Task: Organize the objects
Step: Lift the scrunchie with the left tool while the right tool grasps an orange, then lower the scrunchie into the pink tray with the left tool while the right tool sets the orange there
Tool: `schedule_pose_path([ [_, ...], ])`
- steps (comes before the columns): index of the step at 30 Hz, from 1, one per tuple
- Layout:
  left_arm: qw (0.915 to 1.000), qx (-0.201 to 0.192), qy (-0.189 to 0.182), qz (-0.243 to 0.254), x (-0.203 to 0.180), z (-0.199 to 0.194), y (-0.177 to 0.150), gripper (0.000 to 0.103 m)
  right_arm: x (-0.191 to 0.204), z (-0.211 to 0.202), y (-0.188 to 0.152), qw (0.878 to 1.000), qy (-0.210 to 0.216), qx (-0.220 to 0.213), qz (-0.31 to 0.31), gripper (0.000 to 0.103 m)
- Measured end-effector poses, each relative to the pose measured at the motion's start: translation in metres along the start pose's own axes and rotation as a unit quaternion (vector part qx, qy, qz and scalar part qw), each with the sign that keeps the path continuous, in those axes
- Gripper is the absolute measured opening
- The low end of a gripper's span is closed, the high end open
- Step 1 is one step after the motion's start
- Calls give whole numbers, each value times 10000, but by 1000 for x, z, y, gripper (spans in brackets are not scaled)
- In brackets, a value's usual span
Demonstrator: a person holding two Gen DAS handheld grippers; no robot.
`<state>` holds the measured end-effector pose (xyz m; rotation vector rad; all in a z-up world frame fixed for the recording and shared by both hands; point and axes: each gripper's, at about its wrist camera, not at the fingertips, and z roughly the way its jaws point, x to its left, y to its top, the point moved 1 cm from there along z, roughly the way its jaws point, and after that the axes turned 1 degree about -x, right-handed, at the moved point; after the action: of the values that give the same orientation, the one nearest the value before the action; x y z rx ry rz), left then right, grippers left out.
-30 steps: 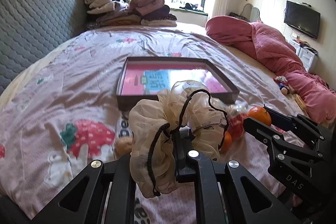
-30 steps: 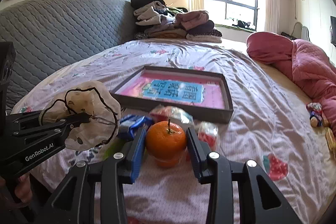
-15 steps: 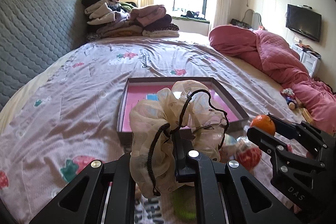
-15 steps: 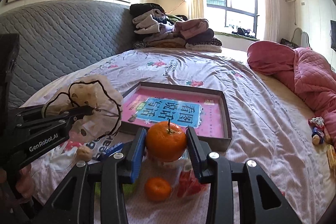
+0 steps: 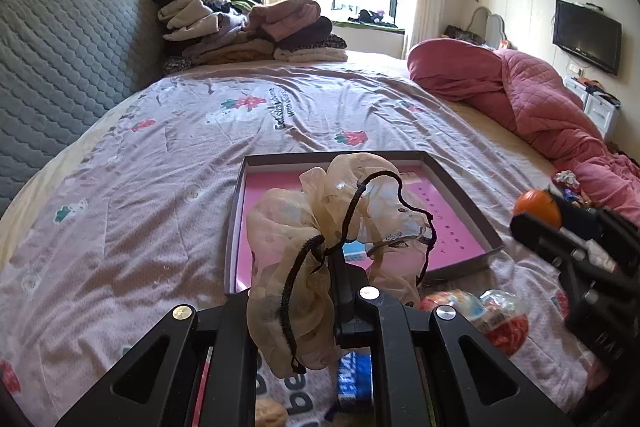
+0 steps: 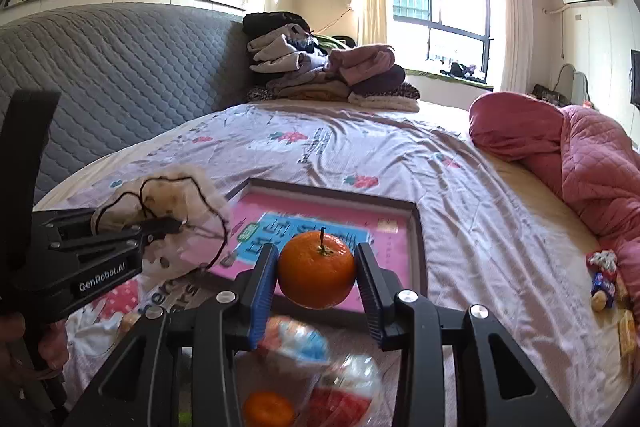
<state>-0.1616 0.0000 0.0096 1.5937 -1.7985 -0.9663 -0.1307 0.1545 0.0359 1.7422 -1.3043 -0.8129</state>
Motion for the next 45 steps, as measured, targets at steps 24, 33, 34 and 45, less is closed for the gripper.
schedule_pose_path([
  [24,9965,828,12,-55,6,99,19,14,-51,88,1,9964,-69,837,150,40],
  [33,9917,1253,229,-159,17,139,11,14,-59,128,-19,9900,-139,1398,106,40],
  [34,9911,1299,256,-158,18,143,10,14,-59,131,-22,9893,-124,1452,84,40],
  [45,9875,1523,297,-276,24,162,2,24,-63,150,-37,9850,-140,1715,158,40],
])
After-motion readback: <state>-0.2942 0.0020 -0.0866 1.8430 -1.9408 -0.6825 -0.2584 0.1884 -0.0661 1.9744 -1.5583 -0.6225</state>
